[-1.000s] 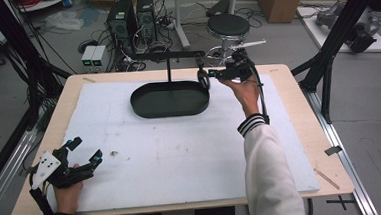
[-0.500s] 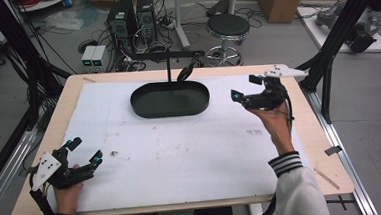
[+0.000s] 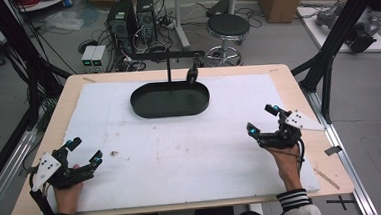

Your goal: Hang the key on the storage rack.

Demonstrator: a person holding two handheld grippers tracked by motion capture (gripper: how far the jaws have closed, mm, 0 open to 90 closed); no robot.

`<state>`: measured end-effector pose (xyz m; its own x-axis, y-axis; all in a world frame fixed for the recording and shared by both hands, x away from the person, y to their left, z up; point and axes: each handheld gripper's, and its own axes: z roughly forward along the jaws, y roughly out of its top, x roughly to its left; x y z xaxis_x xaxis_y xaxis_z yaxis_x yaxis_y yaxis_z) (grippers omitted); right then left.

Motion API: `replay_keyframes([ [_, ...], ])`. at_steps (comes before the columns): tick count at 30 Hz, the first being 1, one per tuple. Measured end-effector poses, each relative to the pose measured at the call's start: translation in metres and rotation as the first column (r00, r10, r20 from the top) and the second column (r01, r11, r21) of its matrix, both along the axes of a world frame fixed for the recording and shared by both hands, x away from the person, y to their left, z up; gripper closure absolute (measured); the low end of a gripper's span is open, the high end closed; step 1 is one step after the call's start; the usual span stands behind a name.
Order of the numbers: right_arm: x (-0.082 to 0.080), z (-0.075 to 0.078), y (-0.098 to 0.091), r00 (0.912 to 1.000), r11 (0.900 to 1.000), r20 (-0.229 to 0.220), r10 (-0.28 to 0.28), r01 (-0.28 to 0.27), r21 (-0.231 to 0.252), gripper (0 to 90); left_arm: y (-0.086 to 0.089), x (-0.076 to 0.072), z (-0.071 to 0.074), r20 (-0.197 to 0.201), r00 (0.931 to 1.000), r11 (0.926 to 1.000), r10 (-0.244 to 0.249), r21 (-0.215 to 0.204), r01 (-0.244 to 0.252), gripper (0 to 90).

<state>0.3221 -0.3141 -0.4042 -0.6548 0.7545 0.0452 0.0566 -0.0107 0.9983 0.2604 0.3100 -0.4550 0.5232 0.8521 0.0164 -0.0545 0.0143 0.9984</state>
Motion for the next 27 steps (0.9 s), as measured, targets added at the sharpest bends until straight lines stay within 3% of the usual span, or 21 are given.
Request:
replay_keyframes([
  [2, -0.006, -0.011, -0.006, 0.9998, 0.9994, -0.005, -0.021, 0.021, 0.028, 0.3, 0.000, 0.000, 0.000, 0.004, 1.0000, 1.0000, -0.001, -0.001, 0.001, 12.8],
  [5, -0.011, -0.019, -0.011, 0.9989, 0.9989, 0.031, -0.036, 0.035, 0.032, 0.3, 0.000, 0.000, 0.000, 0.002, 1.0000, 1.0000, 0.001, -0.001, -0.001, 12.8],
  [8, -0.013, -0.025, -0.011, 0.9986, 0.9996, 0.046, -0.028, 0.028, 0.002, 0.3, 0.000, 0.000, 0.000, 0.003, 1.0000, 1.0000, 0.001, -0.001, -0.001, 12.8],
  [12, -0.012, -0.036, -0.009, 0.9999, 0.9999, 0.007, -0.007, 0.007, -0.007, 0.3, 0.000, 0.000, 0.000, 0.003, 1.0000, 1.0000, 0.003, -0.006, -0.003, 12.8],
  [14, -0.008, -0.048, -0.009, 0.9991, 1.0000, -0.043, -0.004, 0.003, -0.001, 0.3, 0.000, 0.000, 0.000, 0.000, 1.0000, 1.0000, 0.005, -0.004, -0.005, 12.8],
  [18, -0.009, -0.047, -0.011, 0.9988, 0.9995, -0.044, -0.019, 0.020, 0.026, 0.3, 0.001, -0.001, 0.000, 0.006, 1.0000, 0.9999, 0.006, -0.010, -0.006, 12.7],
  [21, -0.010, -0.047, -0.007, 0.9994, 0.9996, -0.028, -0.022, 0.021, -0.021, 0.3, 0.001, -0.001, -0.001, 0.008, 0.9999, 0.9998, 0.007, -0.016, -0.007, 12.7],
  [23, -0.013, -0.047, -0.003, 0.9994, 0.9971, 0.005, -0.034, 0.034, -0.068, 0.4, 0.001, 0.000, -0.001, 0.009, 0.9999, 0.9998, 0.007, -0.019, -0.007, 12.7],
  [26, -0.015, -0.048, -0.002, 0.9989, 0.9969, 0.022, -0.041, 0.043, -0.066, 0.3, 0.001, -0.001, -0.001, 0.008, 0.9999, 0.9998, 0.008, -0.017, -0.008, 12.7],
  [27, -0.014, -0.048, -0.003, 0.9991, 0.9978, 0.009, -0.042, 0.042, -0.051, 0.3, 0.001, -0.001, -0.001, 0.008, 0.9999, 0.9999, 0.007, -0.016, -0.007, 12.7],
])
